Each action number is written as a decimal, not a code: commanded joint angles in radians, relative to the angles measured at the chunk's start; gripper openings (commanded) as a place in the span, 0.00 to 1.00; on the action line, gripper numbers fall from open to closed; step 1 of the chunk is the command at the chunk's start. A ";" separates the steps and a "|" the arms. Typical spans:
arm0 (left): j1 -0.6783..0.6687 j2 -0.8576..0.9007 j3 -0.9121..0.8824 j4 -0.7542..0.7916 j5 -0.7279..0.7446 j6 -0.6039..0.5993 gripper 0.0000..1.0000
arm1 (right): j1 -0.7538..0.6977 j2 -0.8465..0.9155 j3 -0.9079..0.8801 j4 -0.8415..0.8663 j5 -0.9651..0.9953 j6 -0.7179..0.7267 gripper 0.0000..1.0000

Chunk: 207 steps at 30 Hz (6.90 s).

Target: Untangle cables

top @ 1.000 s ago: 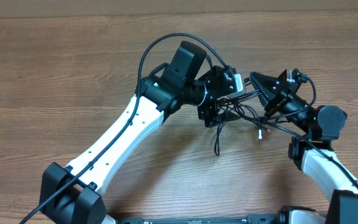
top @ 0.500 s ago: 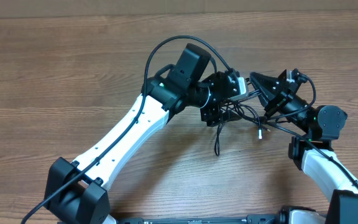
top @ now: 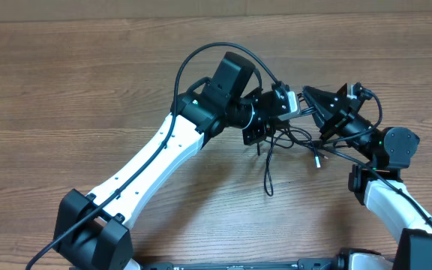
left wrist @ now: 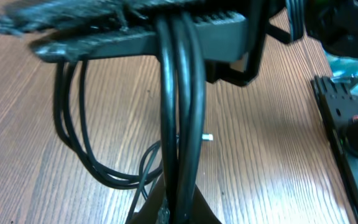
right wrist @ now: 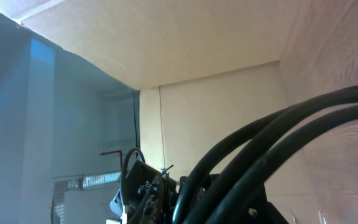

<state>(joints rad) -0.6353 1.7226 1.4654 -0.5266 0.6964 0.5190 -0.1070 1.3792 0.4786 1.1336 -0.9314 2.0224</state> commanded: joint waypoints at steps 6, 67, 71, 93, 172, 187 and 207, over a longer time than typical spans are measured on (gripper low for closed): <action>0.011 -0.043 0.032 0.087 0.080 -0.235 0.04 | 0.002 -0.006 0.005 -0.081 -0.016 -0.047 0.17; 0.073 -0.211 0.077 -0.041 0.055 -0.579 0.05 | 0.173 -0.006 0.005 -0.183 -0.349 -1.381 0.81; 0.072 -0.211 0.077 -0.021 0.054 -0.602 0.04 | 0.174 -0.006 0.005 -0.238 -0.349 -1.401 0.43; 0.106 -0.212 0.077 -0.077 0.034 -0.605 0.04 | 0.131 -0.006 0.005 -0.258 -0.234 -1.305 0.04; 0.076 -0.205 0.076 -0.080 0.184 -0.515 0.04 | 0.063 -0.006 0.005 -0.551 -0.264 -1.396 0.95; -0.021 -0.204 0.076 -0.027 0.124 -0.546 0.04 | 0.120 -0.006 0.005 -0.558 -0.124 -1.403 1.00; -0.024 -0.205 0.076 0.029 0.568 -0.587 0.04 | 0.078 -0.006 0.005 -0.983 0.714 -1.403 1.00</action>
<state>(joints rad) -0.6548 1.5368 1.5192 -0.5083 1.0821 -0.0540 0.0059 1.3731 0.4808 0.1802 -0.4217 0.6239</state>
